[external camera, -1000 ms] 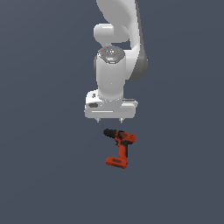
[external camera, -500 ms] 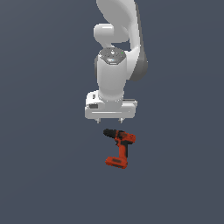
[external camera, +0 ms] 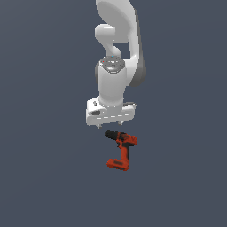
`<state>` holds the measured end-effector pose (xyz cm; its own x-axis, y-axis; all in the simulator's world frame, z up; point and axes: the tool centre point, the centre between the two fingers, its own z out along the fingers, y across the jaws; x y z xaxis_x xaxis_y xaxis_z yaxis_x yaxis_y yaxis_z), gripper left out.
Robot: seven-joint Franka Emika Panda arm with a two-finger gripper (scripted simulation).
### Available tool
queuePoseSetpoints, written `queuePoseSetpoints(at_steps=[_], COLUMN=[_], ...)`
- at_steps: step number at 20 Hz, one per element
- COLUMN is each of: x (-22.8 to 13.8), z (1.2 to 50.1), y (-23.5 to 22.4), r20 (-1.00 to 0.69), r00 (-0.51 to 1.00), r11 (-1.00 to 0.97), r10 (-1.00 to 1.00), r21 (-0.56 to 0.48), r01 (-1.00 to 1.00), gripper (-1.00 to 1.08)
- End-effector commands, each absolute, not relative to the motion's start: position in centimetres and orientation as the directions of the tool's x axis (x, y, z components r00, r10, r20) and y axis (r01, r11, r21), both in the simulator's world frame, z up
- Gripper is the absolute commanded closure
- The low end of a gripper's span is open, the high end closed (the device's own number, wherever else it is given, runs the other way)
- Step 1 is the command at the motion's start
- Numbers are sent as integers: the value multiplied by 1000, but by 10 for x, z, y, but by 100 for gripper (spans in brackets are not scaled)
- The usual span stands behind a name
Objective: Pick up the object and move it to a goal position.
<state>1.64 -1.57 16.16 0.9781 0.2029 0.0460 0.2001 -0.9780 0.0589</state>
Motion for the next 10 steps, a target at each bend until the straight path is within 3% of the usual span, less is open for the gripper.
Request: queuePoseSetpoints(at_steps=[1, 10], x=[15, 10], z=[153, 117], y=[-18, -21], r20=[44, 44], r00=[964, 854], r11=[-964, -854], r10=[263, 519], r21=[63, 73], r01=[260, 515], gripper=[-100, -100])
